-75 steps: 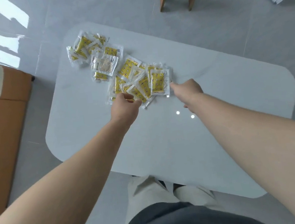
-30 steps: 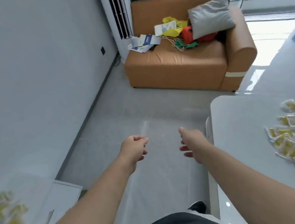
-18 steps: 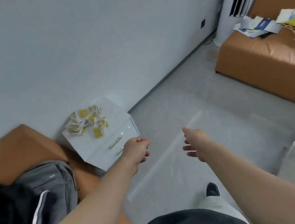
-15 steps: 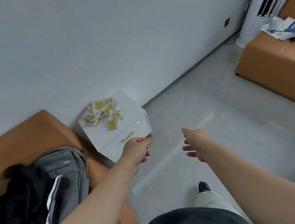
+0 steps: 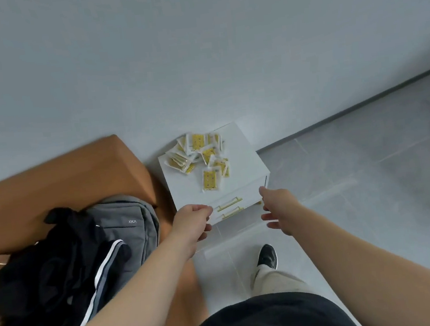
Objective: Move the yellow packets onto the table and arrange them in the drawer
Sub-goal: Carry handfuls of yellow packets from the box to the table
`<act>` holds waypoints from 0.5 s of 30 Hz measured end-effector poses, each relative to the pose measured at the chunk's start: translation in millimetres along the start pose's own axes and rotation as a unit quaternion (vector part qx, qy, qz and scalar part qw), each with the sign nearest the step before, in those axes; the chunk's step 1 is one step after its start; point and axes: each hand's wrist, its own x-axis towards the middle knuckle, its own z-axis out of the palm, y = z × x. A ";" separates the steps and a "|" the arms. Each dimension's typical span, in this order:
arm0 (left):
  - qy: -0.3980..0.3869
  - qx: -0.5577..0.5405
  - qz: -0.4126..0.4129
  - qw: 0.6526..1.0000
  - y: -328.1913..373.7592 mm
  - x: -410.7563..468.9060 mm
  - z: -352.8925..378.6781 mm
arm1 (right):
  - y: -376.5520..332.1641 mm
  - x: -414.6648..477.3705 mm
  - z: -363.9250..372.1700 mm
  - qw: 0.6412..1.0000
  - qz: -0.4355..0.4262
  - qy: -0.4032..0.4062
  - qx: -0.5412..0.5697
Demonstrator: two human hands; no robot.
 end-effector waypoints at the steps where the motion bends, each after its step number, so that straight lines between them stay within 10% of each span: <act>1: 0.002 0.000 -0.006 1.000 11.0 13.6 -2.5 | -13.5 11.6 4.6 1.000 0.006 -0.007 -0.008; 15: -0.002 -0.014 -0.101 0.995 84.0 204.3 -42.6 | -123.1 142.3 86.9 0.986 0.044 -0.019 -0.162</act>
